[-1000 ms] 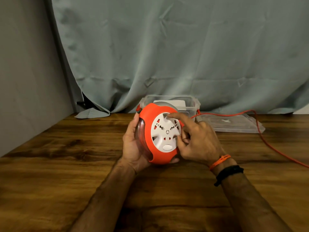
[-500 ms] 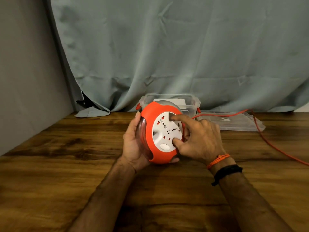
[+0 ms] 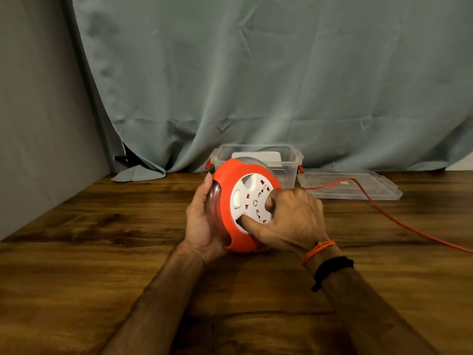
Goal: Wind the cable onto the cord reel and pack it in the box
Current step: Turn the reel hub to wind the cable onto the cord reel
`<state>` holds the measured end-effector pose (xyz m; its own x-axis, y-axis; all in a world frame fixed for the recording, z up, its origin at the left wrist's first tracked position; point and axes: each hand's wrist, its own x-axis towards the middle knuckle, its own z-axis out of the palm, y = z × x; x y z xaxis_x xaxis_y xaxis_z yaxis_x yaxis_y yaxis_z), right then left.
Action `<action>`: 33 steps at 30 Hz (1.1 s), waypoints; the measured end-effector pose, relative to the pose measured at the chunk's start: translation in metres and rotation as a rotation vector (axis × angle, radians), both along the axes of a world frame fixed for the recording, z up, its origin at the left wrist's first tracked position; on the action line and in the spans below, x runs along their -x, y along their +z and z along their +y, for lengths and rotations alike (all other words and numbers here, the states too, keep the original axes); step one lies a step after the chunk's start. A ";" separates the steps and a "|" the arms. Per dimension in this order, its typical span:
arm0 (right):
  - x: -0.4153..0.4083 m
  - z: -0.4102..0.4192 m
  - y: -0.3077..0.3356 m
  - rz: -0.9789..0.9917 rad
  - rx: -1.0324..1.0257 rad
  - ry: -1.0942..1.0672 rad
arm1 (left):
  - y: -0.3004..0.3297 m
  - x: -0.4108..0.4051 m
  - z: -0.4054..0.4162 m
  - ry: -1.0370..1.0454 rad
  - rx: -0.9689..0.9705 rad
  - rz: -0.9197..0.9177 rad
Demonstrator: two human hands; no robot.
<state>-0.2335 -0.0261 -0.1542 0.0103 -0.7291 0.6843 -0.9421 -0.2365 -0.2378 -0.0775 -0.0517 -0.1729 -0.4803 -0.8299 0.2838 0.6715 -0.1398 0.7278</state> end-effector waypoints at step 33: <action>0.026 0.007 0.013 0.154 0.094 0.147 | -0.001 -0.005 0.003 -0.242 -0.038 -0.073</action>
<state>-0.2592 -0.0190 -0.1409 0.2214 -0.6449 0.7315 -0.9192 -0.3884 -0.0642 -0.0723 -0.0488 -0.1735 -0.6843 -0.6977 0.2121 0.5613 -0.3183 0.7640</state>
